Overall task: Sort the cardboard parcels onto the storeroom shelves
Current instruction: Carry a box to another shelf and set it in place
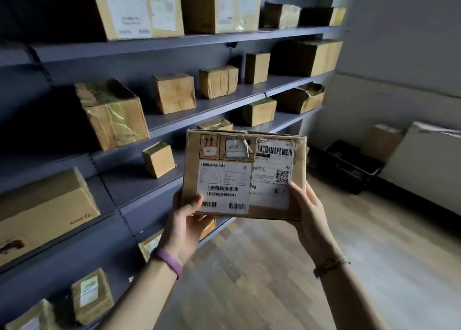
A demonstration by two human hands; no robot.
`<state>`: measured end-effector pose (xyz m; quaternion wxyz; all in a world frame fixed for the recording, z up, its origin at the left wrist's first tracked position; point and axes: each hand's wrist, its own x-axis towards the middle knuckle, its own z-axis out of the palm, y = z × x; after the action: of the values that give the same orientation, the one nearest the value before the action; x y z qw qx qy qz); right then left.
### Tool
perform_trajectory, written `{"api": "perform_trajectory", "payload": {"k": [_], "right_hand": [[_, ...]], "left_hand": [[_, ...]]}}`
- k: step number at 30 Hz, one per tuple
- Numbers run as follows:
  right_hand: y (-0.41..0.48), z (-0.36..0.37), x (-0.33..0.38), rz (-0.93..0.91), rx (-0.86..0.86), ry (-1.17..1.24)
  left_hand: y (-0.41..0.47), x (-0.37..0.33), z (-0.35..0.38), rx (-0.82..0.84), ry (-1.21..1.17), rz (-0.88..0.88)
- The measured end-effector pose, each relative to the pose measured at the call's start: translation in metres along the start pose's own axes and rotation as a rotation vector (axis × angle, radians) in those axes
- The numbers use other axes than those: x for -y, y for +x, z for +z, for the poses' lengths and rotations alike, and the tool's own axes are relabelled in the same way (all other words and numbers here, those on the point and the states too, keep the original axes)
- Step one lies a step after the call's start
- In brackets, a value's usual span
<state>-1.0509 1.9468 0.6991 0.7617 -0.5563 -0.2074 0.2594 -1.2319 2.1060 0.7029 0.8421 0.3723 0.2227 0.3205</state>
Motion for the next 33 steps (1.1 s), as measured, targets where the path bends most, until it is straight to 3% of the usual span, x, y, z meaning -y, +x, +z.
{"api": "perform_trajectory", "payload": {"k": [12,33], "right_hand": [[0.057,-0.149,0.017,-0.054,-0.239,-0.003],[0.357,-0.328,0.061,-0.127,-0.556,-0.054]], "left_hand": [[0.118,0.081,0.112,0.164,0.426,-0.206],[0.48,0.205,0.34,0.521,0.488,-0.426]]}}
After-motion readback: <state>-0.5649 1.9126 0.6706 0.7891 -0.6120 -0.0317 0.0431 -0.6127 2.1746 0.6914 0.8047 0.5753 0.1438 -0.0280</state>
